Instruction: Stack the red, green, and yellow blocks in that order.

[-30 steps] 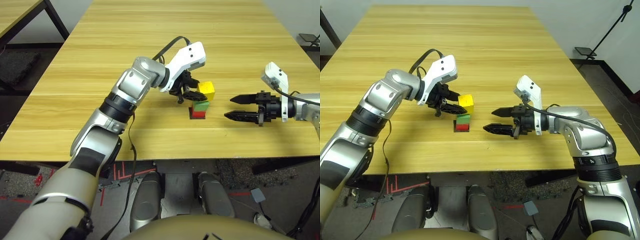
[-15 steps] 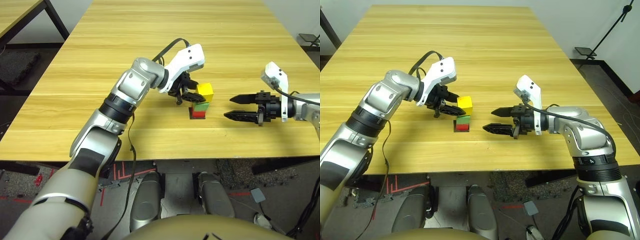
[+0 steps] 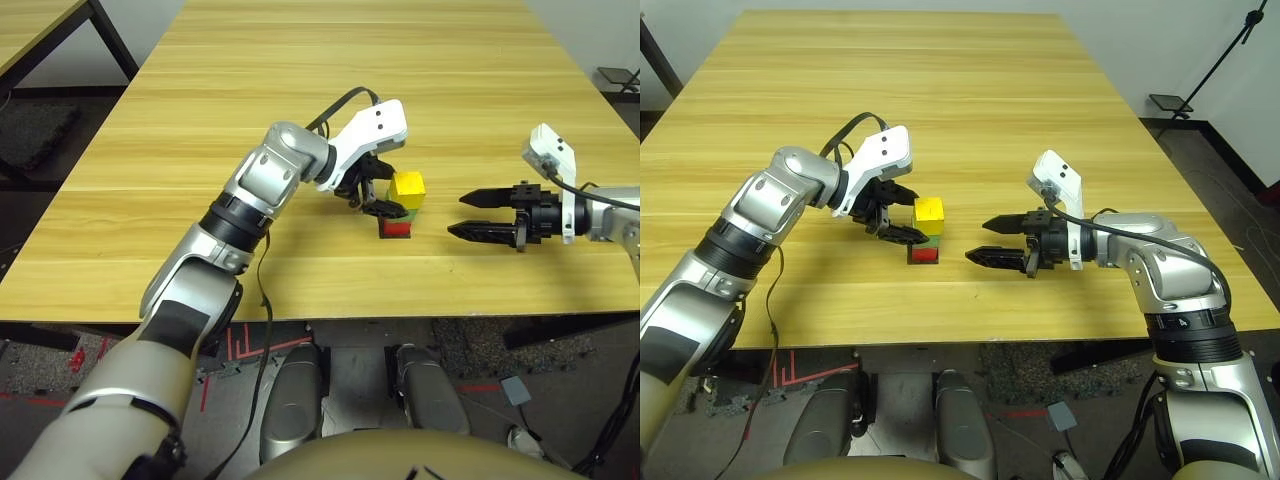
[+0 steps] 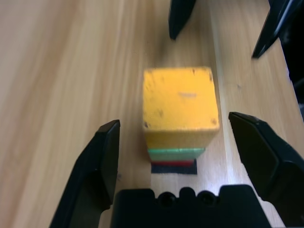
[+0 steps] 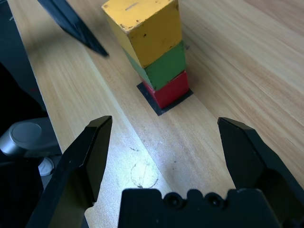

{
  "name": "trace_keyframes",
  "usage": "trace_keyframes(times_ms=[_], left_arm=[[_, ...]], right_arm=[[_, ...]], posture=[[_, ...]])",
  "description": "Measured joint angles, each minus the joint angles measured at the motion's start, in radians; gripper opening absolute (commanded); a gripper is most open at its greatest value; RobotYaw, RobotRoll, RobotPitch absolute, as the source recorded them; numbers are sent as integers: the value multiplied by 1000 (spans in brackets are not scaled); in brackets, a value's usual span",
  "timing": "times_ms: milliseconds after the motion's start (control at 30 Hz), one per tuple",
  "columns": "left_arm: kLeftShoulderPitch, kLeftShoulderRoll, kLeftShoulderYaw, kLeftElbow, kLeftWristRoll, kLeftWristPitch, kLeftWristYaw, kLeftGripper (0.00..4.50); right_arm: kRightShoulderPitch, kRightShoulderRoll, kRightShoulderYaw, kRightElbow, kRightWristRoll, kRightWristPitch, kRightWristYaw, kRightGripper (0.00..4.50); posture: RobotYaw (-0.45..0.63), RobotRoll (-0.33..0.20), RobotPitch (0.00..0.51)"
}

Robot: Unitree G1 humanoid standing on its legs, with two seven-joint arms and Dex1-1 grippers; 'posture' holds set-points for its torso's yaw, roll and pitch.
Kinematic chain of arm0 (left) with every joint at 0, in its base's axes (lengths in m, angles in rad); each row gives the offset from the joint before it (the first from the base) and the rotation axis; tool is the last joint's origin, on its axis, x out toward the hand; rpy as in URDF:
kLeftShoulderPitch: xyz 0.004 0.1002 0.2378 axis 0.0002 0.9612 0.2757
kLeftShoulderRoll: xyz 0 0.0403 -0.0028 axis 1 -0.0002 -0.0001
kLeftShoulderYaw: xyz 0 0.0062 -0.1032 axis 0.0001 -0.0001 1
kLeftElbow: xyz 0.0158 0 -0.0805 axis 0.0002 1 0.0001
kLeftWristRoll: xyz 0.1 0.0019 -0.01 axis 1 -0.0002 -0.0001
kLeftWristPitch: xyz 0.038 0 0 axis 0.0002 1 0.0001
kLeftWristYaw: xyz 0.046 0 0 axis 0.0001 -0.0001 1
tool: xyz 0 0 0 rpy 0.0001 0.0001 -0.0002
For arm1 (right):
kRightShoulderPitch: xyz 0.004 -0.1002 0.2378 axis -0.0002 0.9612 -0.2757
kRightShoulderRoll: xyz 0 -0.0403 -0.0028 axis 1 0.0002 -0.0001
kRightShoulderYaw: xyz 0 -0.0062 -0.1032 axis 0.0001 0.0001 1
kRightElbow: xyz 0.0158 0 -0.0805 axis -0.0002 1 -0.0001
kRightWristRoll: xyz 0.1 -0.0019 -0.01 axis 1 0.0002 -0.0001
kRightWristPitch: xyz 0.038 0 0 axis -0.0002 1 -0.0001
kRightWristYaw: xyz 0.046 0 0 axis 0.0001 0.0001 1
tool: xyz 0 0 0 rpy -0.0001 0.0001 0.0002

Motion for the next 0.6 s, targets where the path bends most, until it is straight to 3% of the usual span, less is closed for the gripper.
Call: trace_keyframes(times_ms=[167,267,333,467,600], left_arm=[[65,-70,294,-251,-126,136,229,4466],[233,-108,441,-370,-167,145,371,4466],[379,-121,504,-393,-155,102,464,4466],[658,-147,559,-363,-42,-178,641,4466],[732,-190,569,-294,36,-401,782,4466]], right_arm=[[-47,10,-63,78,4,-22,-50,4500],[-79,62,-150,192,-13,-96,-167,4500],[-96,147,-242,301,-10,-173,-277,4500],[-140,197,-336,627,-72,-504,-418,4500],[-215,190,-373,884,-113,-784,-454,4500]], posture=[[114,-131,60],[133,-138,62],[144,-144,59],[166,-157,57],[181,-165,56]])
